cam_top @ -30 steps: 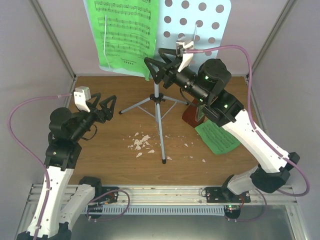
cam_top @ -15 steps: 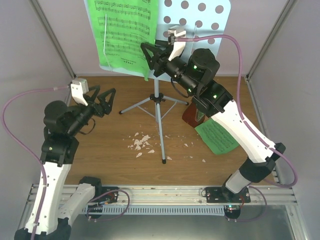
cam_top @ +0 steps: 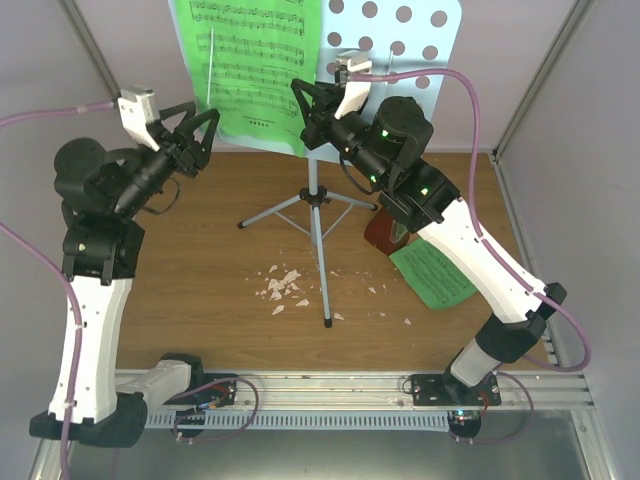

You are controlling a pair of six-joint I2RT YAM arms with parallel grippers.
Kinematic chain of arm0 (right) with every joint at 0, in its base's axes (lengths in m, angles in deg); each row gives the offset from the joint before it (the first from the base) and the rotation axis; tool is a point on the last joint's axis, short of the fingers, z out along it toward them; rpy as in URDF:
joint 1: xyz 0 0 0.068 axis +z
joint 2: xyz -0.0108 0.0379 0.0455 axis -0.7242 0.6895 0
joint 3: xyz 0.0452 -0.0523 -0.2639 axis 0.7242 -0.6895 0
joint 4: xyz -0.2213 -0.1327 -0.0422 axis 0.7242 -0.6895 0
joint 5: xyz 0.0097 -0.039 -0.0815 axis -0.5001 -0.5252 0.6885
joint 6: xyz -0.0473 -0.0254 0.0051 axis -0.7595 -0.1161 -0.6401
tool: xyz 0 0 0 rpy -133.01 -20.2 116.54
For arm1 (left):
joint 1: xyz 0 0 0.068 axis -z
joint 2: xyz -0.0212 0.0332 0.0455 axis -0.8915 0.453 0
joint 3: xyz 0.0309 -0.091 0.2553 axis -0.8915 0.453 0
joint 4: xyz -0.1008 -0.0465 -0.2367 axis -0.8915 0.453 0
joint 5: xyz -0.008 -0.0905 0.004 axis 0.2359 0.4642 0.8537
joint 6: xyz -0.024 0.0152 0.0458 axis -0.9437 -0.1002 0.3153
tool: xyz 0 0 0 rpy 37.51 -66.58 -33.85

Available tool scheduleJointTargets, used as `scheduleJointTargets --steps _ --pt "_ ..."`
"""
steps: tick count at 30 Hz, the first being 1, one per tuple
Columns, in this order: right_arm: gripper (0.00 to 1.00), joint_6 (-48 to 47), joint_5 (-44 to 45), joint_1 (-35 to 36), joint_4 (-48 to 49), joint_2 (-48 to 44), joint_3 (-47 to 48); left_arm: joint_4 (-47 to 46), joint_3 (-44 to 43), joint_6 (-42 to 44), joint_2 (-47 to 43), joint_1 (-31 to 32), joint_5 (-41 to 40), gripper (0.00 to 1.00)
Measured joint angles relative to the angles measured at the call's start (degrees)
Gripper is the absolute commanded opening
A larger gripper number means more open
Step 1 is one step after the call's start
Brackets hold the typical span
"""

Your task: Pack up the instrument practice props

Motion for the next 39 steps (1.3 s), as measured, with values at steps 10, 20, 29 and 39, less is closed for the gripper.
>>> scheduleJointTargets --steps 10,20,29,39 --pt "0.01 0.0 0.0 0.0 0.0 0.0 0.0 0.0 -5.7 0.1 6.7 -2.9 3.0 0.40" --pt "0.01 0.0 -0.1 0.0 0.2 0.0 0.0 -0.8 -6.7 -0.3 8.7 -3.9 7.4 0.29" --pt "0.00 0.0 -0.1 0.0 0.3 0.0 -0.1 -1.0 -12.0 -0.7 12.5 -4.0 10.3 0.38" --pt "0.00 0.0 -0.2 0.0 0.3 0.0 -0.1 -0.9 -13.9 -1.3 15.8 -4.0 11.0 0.18"
